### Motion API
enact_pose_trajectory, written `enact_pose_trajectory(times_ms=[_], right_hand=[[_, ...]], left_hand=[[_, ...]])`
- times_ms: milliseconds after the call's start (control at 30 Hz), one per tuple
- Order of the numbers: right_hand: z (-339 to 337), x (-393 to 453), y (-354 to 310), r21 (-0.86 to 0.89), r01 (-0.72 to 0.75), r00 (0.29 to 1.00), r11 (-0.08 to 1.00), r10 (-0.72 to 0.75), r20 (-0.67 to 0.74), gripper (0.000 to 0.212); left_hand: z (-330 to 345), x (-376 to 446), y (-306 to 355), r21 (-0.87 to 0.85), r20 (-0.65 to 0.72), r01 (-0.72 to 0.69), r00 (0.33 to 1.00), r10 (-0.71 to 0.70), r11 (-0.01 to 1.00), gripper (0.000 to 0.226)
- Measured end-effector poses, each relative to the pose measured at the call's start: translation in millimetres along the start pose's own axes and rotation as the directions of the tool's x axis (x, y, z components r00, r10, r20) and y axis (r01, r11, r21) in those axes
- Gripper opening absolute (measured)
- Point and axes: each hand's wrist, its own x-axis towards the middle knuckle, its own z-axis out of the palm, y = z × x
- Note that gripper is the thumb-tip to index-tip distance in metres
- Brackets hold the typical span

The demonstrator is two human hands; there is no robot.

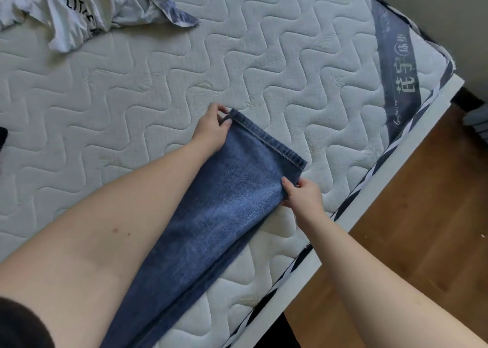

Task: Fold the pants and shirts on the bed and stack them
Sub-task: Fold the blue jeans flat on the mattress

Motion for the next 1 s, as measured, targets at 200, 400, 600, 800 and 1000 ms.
enact_pose_trajectory(times_ms=[200,400,600,800,1000], right_hand=[[-2.7,-1.1,3.3,0.063,-0.014,0.998,0.998,0.010,0.062,0.009],[17.5,-38.9,32.0,0.147,-0.111,0.985,0.983,0.089,0.149,0.014],[60.8,-91.9,74.6,0.113,-0.189,0.951,0.976,0.153,0.268,0.018],[88.8,-141.2,99.8,-0.036,-0.220,0.860,0.975,0.211,0.464,0.022],[114.9,-181.9,118.7,-0.089,-0.260,0.797,0.962,0.265,0.542,0.034]], left_hand=[[-32.2,-26.2,-46.1,0.048,0.010,0.063,0.998,-0.064,0.997,0.039],[-74.9,-107.1,-113.4,0.135,0.066,0.124,0.989,-0.134,0.983,0.028],[-100.3,-160.5,-157.7,0.231,0.044,0.176,0.981,-0.191,0.957,0.032],[-130.6,-201.6,-197.2,0.326,0.024,0.231,0.968,-0.252,0.917,0.032],[-149.5,-237.9,-222.5,0.437,-0.010,0.227,0.969,-0.248,0.870,0.027]])
